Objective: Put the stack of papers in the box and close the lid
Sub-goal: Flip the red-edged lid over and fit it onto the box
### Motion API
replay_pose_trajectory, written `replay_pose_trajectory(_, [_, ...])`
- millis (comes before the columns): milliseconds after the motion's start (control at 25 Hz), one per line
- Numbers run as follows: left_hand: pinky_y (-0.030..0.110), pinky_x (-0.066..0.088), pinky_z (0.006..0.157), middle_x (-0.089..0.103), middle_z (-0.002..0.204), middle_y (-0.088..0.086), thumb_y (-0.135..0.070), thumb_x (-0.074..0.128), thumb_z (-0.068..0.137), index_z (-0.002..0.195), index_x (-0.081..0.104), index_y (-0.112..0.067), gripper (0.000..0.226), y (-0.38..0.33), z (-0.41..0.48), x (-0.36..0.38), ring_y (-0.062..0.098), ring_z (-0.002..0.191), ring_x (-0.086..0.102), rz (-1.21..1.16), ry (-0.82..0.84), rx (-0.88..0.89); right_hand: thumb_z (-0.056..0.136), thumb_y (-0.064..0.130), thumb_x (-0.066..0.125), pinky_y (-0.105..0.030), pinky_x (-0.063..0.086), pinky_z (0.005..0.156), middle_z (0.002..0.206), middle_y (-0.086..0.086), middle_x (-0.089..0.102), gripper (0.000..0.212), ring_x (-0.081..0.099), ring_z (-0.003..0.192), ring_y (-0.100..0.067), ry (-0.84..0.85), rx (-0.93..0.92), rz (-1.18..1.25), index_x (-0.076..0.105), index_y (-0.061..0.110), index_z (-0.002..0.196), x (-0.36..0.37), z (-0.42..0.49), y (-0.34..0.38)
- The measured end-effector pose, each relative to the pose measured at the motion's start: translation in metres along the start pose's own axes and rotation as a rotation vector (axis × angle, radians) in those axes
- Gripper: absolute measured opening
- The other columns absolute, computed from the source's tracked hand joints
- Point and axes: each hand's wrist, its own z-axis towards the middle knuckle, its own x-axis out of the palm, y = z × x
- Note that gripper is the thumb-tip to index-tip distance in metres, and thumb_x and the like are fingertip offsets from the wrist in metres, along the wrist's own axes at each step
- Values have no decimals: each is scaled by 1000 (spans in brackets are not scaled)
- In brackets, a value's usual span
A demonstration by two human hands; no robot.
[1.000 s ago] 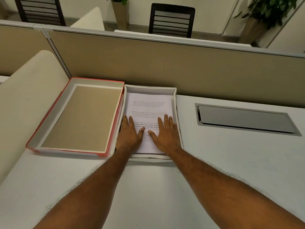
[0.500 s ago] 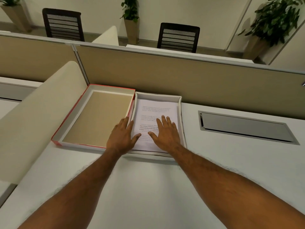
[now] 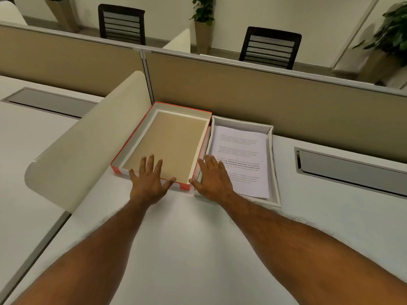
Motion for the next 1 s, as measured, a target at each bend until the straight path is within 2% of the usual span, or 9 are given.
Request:
replay_pose_trajectory(160, [66, 2, 114, -8, 165, 13, -85, 27, 78, 156, 4, -17, 106, 23, -2, 15, 33, 151, -12, -184, -85, -162, 91, 60, 41, -41, 0, 122, 165, -10, 15, 77, 7, 154, -27, 32, -109, -14, 27, 16, 153, 17, 1, 19])
replay_pose_trajectory(240, [65, 6, 116, -6, 164, 20, -88, 32, 72, 155, -2, -7, 120, 30, 1, 15, 37, 151, -7, -327, -108, -282, 94, 50, 45, -41, 1, 123, 164, -11, 20, 66, 11, 153, -27, 34, -190, -76, 35, 15, 149, 24, 4, 24])
replay_pose_trajectory(360, [60, 8, 117, -8, 162, 24, -79, 51, 74, 153, -6, 1, 126, 43, 14, 12, 39, 150, -8, -410, -120, -343, 99, 38, 41, -43, 4, 123, 160, -12, 30, 46, 18, 152, -28, 43, -271, -129, 49, 14, 138, 30, 8, 25])
replay_pose_trajectory(480, [55, 9, 118, -10, 162, 25, -70, 61, 76, 152, -10, 2, 126, 56, 27, 12, 40, 150, -10, -564, -178, -496, 102, 26, 39, -47, 9, 122, 145, -9, 51, 33, 23, 150, -29, 89, -304, -155, 60, 15, 125, 33, 11, 24])
replay_pose_trajectory(600, [49, 7, 121, 4, 162, 25, -63, 67, 77, 152, -5, 3, 124, 65, 33, 12, 40, 150, -2, -729, -161, -652, 97, 11, 44, -47, 11, 122, 130, -7, 65, 32, 28, 148, -28, 96, -299, -130, 66, 17, 119, 32, 14, 25])
replay_pose_trajectory(680, [49, 16, 121, 21, 158, 27, -50, 75, 77, 152, 8, 1, 113, 66, 33, 13, 41, 149, 12, -802, -224, -689, 95, 7, 45, -45, 10, 123, 127, -8, 68, 35, 31, 147, -28, 91, -293, -111, 69, 16, 118, 31, 15, 26])
replay_pose_trajectory(800, [43, 37, 111, 42, 146, 21, -24, 77, 77, 148, 24, -6, 90, 62, 33, 4, 38, 135, 40, -1024, -400, -673, 92, 2, 47, -44, 7, 124, 123, -10, 70, 35, 35, 145, -28, 52, -295, -81, 72, 14, 113, 31, 12, 25])
replay_pose_trajectory(920, [40, 52, 96, 40, 142, 11, -4, 72, 80, 144, 27, -24, 80, 53, 37, -23, 31, 121, 52, -1443, -475, -627, 89, 0, 49, -43, 9, 123, 114, -8, 73, 31, 40, 142, -29, -28, -294, -6, 73, 14, 104, 28, 10, 25])
replay_pose_trajectory(1000, [41, 56, 90, 41, 142, 14, 1, 70, 80, 140, 30, -33, 80, 49, 35, -38, 25, 111, 57, -1555, -523, -562, 92, 4, 49, -41, 10, 123, 109, -6, 73, 26, 41, 141, -30, -60, -292, 38, 71, 14, 101, 26, 9, 24])
